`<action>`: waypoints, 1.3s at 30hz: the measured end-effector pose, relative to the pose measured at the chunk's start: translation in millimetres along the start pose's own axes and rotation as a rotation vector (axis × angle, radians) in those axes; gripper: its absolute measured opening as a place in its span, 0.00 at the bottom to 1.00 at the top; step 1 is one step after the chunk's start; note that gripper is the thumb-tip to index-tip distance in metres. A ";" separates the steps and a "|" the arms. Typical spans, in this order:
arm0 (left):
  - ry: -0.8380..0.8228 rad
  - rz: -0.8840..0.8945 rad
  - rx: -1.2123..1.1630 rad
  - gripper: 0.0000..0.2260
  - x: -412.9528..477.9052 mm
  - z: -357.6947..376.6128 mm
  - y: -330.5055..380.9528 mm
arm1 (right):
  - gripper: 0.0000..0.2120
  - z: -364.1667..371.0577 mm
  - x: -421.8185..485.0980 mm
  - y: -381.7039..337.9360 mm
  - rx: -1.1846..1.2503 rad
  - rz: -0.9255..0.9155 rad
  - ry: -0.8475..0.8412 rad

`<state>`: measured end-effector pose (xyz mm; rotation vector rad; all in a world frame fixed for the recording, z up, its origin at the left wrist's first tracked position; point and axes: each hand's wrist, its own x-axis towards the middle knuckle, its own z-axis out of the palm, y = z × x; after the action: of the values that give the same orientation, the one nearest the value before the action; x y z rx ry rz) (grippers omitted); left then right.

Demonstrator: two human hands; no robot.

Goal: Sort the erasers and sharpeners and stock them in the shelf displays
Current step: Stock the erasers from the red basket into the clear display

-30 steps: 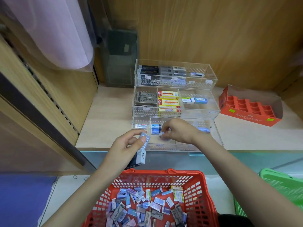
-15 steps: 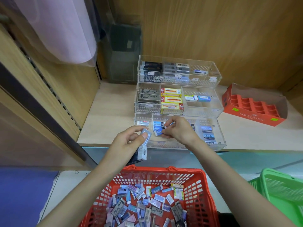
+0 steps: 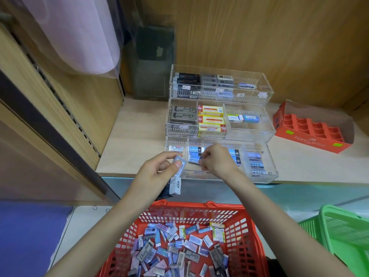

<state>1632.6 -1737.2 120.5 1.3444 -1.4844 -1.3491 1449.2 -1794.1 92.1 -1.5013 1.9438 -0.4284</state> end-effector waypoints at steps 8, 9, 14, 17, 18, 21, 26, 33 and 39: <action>-0.012 0.008 -0.035 0.05 -0.7 -1.5 -2.6 | 0.09 -1.4 1.7 -3.4 -0.181 -0.016 -0.069; -0.015 0.012 -0.034 0.06 -0.9 -1.4 -2.6 | 0.09 -1.3 2.2 -4.6 -0.218 -0.019 -0.072; -0.012 0.010 -0.034 0.06 -0.3 -3.1 -5.1 | 0.20 2.6 3.5 -6.7 -0.359 -0.027 -0.082; -0.015 0.009 -0.032 0.07 -0.9 -3.7 -4.9 | 0.21 5.6 6.8 -9.4 -0.349 -0.025 -0.062; -0.015 0.013 -0.031 0.08 -1.4 -3.8 -4.6 | 0.21 6.9 7.8 -9.8 -0.340 -0.032 -0.060; -0.017 0.007 -0.034 0.10 -2.0 -3.0 -3.7 | 0.21 8.7 8.6 -8.2 -0.338 -0.051 -0.058; 0.001 -0.007 -0.002 0.08 -2.4 -0.2 -6.7 | 0.14 2.0 4.2 -14.2 -0.460 -0.102 -0.055; -0.049 -0.017 -0.049 0.16 -8.4 0.8 0.5 | 0.11 -25.2 -59.3 -9.5 0.193 -0.349 -0.168; -0.101 0.041 -0.050 0.14 -8.4 7.1 4.0 | 0.08 -16.8 -90.6 -2.7 0.789 -0.291 -0.331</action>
<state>1626.6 -1727.8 124.1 1.2239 -1.5265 -1.4371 1453.4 -1711.1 132.0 -1.2101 1.0932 -0.8850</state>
